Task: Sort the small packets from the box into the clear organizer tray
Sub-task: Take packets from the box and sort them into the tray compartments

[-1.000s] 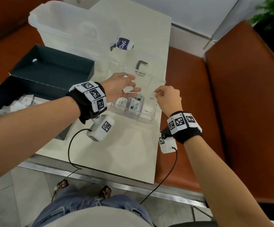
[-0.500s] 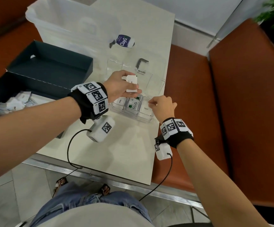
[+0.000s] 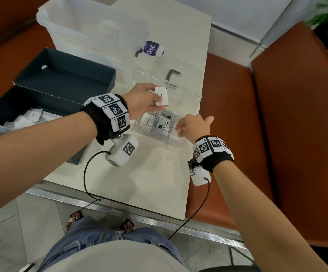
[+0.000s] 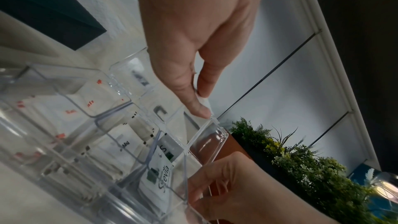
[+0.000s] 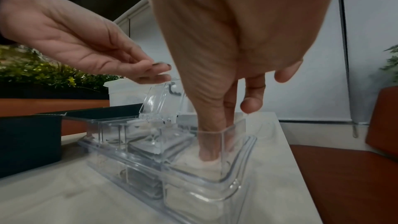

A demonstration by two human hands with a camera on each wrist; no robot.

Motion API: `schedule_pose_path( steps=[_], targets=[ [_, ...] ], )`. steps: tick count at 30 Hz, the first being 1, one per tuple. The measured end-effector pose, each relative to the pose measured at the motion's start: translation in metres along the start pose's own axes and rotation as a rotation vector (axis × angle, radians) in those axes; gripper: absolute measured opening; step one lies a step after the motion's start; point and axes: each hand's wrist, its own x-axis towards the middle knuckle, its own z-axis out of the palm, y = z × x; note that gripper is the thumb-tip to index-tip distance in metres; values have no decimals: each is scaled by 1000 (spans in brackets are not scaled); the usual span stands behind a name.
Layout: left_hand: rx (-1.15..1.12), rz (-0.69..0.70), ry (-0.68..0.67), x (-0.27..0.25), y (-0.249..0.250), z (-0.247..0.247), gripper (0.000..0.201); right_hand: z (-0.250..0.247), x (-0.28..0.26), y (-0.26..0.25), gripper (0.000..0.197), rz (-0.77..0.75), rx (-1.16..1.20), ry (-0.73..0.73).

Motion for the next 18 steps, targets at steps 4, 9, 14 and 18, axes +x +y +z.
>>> schedule_pose_path(
  steps=[4, 9, 14, 18],
  targets=[
    [-23, 29, -23, -2, 2, -6, 44, -4, -2, -1, 12, -6, 21, -32],
    [73, 61, -29, -4, 9, -20, 36, -25, -5, -12, 18, -5, 142, 110],
    [224, 111, -1, -5, 12, -39, 23, -66, -6, -43, 20, -74, 632, 287],
    [288, 138, -14, -8, 14, -57, 24, -79, -3, -74, 21, -125, 679, 251]
  ],
)
